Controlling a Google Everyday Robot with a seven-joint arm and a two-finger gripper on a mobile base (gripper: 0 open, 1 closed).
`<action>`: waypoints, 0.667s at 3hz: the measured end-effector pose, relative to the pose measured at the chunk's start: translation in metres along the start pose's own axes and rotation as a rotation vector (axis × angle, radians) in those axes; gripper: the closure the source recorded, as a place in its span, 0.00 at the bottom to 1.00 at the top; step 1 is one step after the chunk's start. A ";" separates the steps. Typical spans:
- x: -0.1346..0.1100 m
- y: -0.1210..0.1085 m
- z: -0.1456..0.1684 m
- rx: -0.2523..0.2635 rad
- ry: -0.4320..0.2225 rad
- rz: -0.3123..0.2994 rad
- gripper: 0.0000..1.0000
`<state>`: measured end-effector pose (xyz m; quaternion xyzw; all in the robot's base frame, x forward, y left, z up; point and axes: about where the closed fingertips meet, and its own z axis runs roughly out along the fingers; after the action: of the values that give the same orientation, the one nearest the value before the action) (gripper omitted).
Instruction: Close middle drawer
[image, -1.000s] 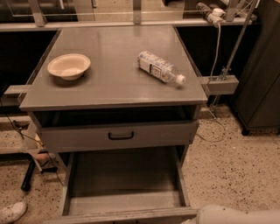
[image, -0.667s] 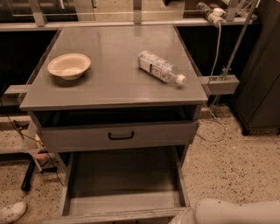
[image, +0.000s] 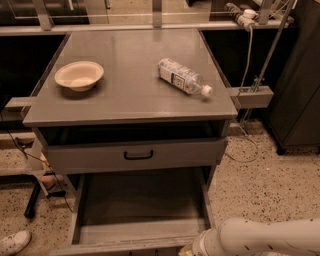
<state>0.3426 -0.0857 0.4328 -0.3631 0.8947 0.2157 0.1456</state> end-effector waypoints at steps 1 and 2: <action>0.000 0.000 0.000 0.000 0.000 0.000 0.81; 0.000 0.000 0.000 0.000 0.000 0.000 0.57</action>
Offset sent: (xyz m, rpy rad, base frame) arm 0.0002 0.0000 0.0000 0.0001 -0.0002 -0.0001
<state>0.3428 -0.0856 0.4329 -0.3631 0.8946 0.2157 0.1457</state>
